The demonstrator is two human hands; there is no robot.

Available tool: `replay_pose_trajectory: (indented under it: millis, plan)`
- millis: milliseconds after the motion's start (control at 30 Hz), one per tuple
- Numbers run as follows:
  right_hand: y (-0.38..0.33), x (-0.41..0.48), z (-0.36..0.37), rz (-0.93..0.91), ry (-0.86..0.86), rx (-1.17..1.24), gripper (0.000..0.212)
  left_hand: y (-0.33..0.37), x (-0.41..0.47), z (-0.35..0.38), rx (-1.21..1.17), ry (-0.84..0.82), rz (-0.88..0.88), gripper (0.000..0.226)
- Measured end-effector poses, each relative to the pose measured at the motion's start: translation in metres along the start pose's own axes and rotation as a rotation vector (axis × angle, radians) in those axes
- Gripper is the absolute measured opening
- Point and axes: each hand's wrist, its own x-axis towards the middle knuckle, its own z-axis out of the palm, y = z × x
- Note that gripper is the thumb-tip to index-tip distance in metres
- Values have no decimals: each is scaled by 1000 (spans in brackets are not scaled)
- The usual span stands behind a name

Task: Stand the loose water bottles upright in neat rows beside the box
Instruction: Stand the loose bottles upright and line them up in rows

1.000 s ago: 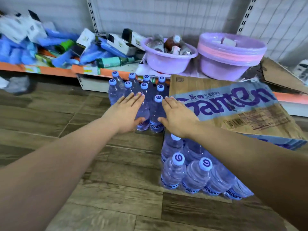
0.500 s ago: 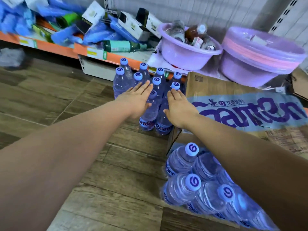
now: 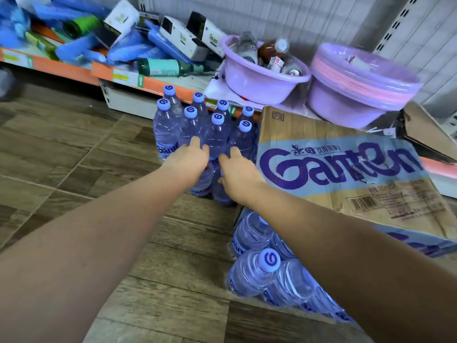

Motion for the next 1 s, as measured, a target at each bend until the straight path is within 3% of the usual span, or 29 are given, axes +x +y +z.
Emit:
replay_pose_trajectory:
  millis: [100, 233, 367, 500, 567, 733, 1000]
  plan:
    - [-5, -12, -16, 62, -8, 163, 32, -9, -13, -11, 86, -3, 66, 38]
    - [-18, -33, -47, -31, -26, 217, 25, -16, -29, -46, 145, -16, 120, 30]
    - [-16, -56, -93, -76, 49, 232, 9, -10, -47, -93, 160, -5, 153, 29]
    - [5, -89, -146, -95, 158, 217, 15, 5, -61, -150, 144, 93, 149, 27]
    - [24, -106, -171, -64, 211, 207, 24, 23, -63, -180, 96, 145, 151, 27]
    - [72, -158, -223, -9, 301, 142, 24, 88, -66, -235, -23, 201, 254, 35]
    - [164, -236, -255, 166, 277, -5, 21, 209, -80, -255, -230, 202, 462, 25]
